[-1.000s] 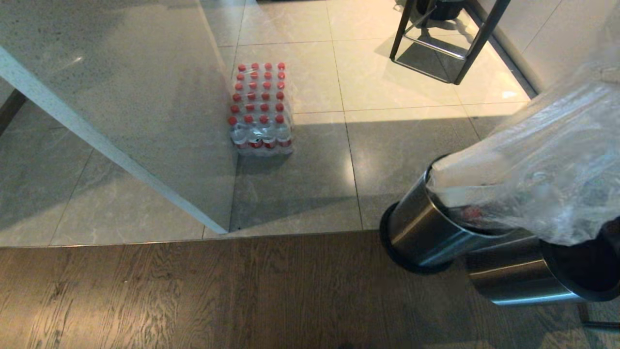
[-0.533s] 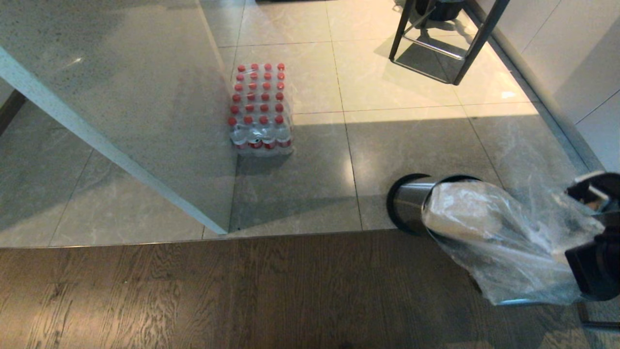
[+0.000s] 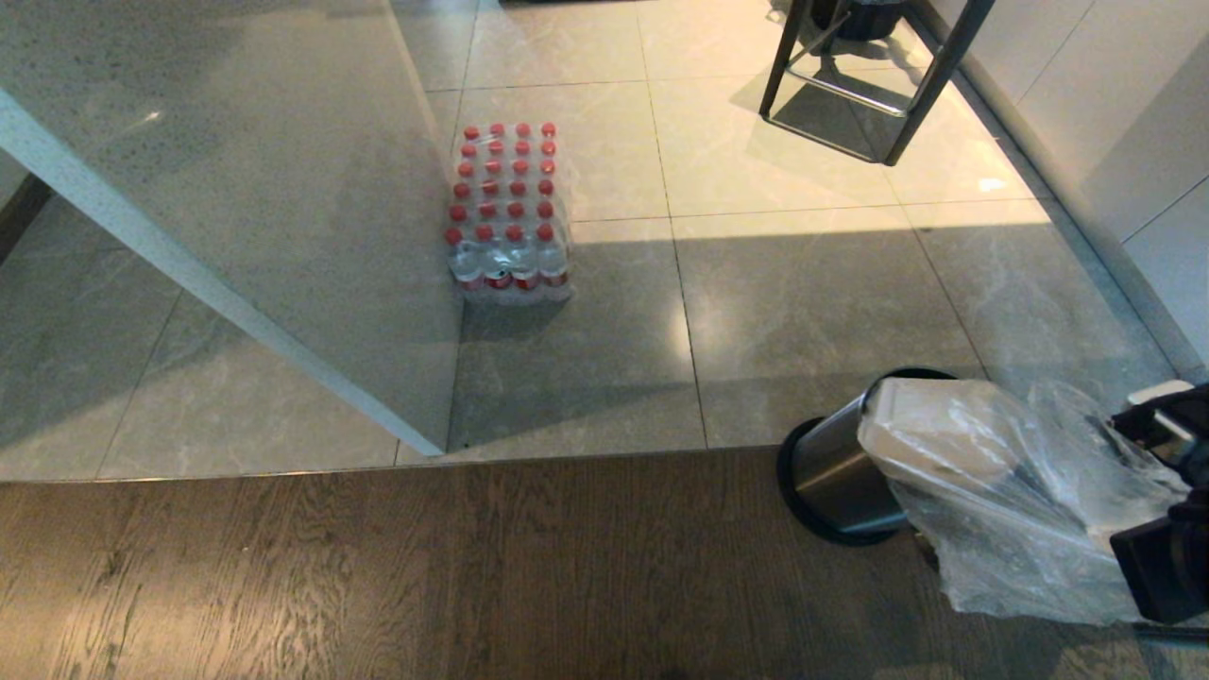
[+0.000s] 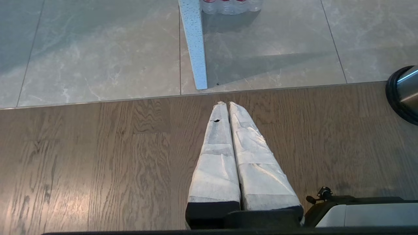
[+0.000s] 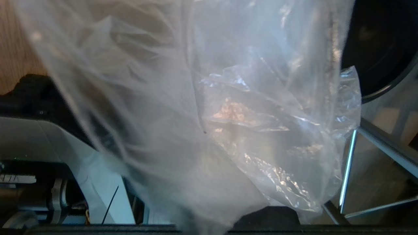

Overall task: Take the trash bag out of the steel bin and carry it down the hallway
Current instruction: Pick up the trash bag

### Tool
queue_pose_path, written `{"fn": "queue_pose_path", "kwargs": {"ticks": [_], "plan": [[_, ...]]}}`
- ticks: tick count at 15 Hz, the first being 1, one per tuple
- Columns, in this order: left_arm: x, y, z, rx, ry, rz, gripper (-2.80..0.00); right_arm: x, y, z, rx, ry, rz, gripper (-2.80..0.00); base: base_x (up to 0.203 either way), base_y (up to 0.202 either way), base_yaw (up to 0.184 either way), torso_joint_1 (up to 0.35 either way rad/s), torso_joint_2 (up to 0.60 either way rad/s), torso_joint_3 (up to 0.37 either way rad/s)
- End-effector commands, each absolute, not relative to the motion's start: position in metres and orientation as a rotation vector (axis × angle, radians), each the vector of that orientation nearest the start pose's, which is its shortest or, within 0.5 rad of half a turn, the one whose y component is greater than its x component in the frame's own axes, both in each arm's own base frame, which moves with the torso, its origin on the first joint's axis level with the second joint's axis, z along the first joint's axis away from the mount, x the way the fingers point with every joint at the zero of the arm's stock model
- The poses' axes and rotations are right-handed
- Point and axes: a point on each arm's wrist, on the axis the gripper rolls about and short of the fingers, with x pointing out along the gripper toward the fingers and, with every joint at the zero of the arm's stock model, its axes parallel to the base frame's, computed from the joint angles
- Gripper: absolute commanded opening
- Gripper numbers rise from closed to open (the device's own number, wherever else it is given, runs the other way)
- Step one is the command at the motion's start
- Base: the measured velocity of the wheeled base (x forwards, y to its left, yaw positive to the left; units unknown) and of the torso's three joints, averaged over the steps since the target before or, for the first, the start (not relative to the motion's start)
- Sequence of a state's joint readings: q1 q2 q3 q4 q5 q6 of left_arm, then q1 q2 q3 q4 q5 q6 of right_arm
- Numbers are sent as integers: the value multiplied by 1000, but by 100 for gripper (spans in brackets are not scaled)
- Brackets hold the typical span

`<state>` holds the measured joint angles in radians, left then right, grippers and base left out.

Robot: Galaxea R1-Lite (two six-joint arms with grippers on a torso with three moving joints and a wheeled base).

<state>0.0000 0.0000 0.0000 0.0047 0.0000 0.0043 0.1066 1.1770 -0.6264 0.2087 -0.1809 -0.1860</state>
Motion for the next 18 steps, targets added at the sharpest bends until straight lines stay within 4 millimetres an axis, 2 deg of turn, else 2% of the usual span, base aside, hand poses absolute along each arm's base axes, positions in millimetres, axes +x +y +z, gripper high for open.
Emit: {"fn": "queue_pose_path", "kwargs": {"ticks": [1,4,14,17,18], "plan": [[-23,0,75,5,5,0,-280,142,11,175,-289,773,-1,-280,0,0,0,0,0,0],[-23,0,75,5,5,0,-280,132,10,171,-283,774,-2,-280,0,0,0,0,0,0],[-23,0,75,5,5,0,-280,134,10,168,-281,785,-2,-280,0,0,0,0,0,0],[-23,0,75,5,5,0,-280,146,12,204,-262,659,-5,-280,0,0,0,0,0,0],[-23,0,75,5,5,0,-280,145,12,211,-264,630,10,-280,0,0,0,0,0,0]]}}
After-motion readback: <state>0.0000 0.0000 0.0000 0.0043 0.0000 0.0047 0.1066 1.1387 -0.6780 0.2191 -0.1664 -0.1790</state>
